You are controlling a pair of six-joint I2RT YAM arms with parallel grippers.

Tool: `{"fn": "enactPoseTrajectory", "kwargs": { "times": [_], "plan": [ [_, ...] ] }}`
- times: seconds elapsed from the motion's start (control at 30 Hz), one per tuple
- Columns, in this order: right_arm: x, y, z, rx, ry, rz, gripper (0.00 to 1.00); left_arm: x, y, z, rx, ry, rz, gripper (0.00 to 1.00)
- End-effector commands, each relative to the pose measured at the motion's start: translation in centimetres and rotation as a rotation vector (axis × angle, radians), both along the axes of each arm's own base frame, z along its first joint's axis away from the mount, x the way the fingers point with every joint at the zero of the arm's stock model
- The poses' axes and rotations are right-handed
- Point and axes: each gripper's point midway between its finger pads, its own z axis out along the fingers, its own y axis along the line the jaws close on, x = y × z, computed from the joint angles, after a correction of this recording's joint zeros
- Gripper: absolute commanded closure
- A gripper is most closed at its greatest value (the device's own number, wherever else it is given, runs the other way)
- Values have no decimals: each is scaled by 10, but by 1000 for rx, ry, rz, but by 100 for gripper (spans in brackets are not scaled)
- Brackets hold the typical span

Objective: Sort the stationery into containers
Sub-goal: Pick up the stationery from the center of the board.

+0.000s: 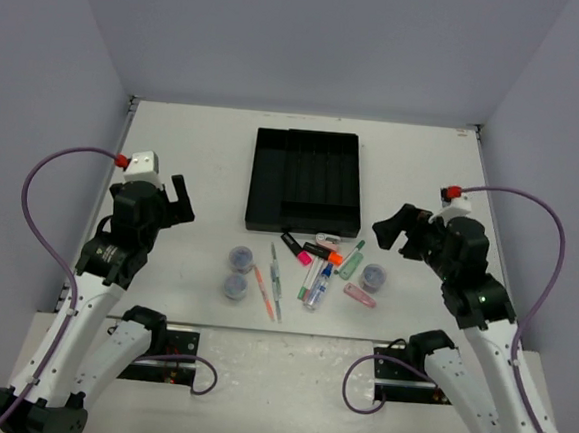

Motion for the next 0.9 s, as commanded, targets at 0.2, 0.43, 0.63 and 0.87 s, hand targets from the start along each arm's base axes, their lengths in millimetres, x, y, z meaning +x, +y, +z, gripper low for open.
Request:
{"fn": "enactPoseTrajectory", "kwargs": {
  "times": [0.2,0.43,0.63,0.87],
  "plan": [
    [18,18,-108,-314,402,-92,1,9,-12,16,-31,-55,-38,0],
    [7,14,-153,-405,544,-90,1,9,-18,14,-31,-47,-64,0],
    [-6,9,-168,-426,609,-95,4,11,-21,13,-30,-43,-77,0],
    [-28,11,-176,-425,714,-53,15,11,-27,13,-38,-44,-110,0]
  ]
}}
